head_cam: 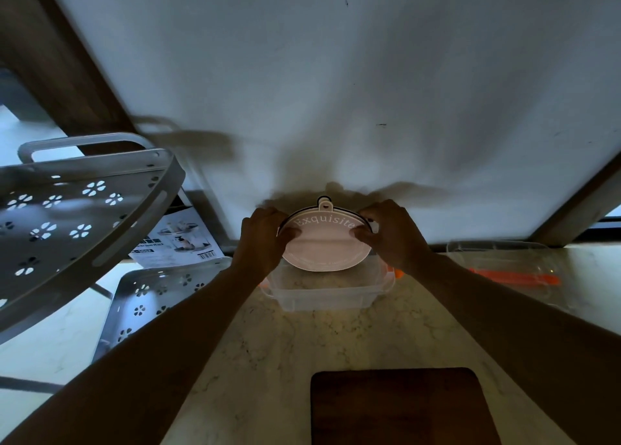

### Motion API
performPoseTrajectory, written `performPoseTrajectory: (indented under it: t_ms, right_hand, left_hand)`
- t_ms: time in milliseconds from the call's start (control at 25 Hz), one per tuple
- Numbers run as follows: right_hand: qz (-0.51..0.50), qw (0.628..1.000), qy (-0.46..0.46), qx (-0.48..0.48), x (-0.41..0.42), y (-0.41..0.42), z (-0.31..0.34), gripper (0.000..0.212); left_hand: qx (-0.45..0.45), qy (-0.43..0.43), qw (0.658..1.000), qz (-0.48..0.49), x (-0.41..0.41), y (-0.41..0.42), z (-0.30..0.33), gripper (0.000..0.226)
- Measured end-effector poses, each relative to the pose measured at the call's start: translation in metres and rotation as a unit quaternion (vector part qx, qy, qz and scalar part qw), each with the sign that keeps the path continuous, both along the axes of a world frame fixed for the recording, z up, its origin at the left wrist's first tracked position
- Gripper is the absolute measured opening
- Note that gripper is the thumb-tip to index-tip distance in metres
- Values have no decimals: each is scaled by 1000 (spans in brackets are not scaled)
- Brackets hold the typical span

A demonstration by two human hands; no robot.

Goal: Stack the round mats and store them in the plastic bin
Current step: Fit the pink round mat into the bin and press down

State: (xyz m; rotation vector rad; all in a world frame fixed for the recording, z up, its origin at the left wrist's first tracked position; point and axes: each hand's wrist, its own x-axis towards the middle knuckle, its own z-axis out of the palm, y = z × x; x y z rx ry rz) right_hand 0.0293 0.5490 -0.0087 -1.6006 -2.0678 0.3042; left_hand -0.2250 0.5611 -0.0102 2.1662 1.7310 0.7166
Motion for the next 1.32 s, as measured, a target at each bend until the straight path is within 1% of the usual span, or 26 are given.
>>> performPoseTrajectory:
  t_ms: [120, 200, 320, 400, 520, 600, 680, 760, 920, 1120, 1240, 1320]
  right_hand:
    - [-5, 999, 39, 10, 2, -2, 6, 19]
    - [-10, 999, 43, 16, 2, -1, 5, 19]
    - [-16, 1000, 23, -9, -4, -2, -2, 20]
    - [-26, 999, 30, -7, -5, 2, -1, 19]
    - [-45, 997, 57, 15, -7, 4, 3, 19]
    - [-47, 997, 60, 17, -8, 1, 2, 20]
    - [-43, 997, 57, 9, -12, -4, -1, 18]
    - [-42, 997, 56, 13, -14, -3, 0, 16]
    - [-44, 996, 67, 32, -9, 1, -1, 20]
    - [-57, 998, 34, 8, -11, 3, -8, 16]
    - [-48, 998, 32, 20, -7, 6, -6, 16]
    - [-46, 998, 26, 30, -5, 5, -5, 17]
  left_hand:
    - [12, 2, 1000, -4, 1, -1, 6, 25]
    - [18, 7, 1000, -2, 2, 0, 7, 25]
    - [2, 82, 996, -31, 4, 3, 4, 28]
    - [1, 85, 996, -33, 3, 5, 3, 29]
    - [33, 66, 997, -27, -3, 6, 4, 28]
    - [40, 83, 995, -29, -8, 4, 1, 28]
    - [27, 109, 993, -32, -8, 2, -3, 27]
    - [26, 99, 994, -33, -7, 4, -4, 25]
    - [59, 47, 997, -33, -9, 6, -2, 20]
    - [-2, 89, 995, -43, -7, 14, 0, 22]
    - [14, 62, 997, -39, -9, 15, 2, 22]
    - [27, 60, 997, -39, -11, 14, 2, 21]
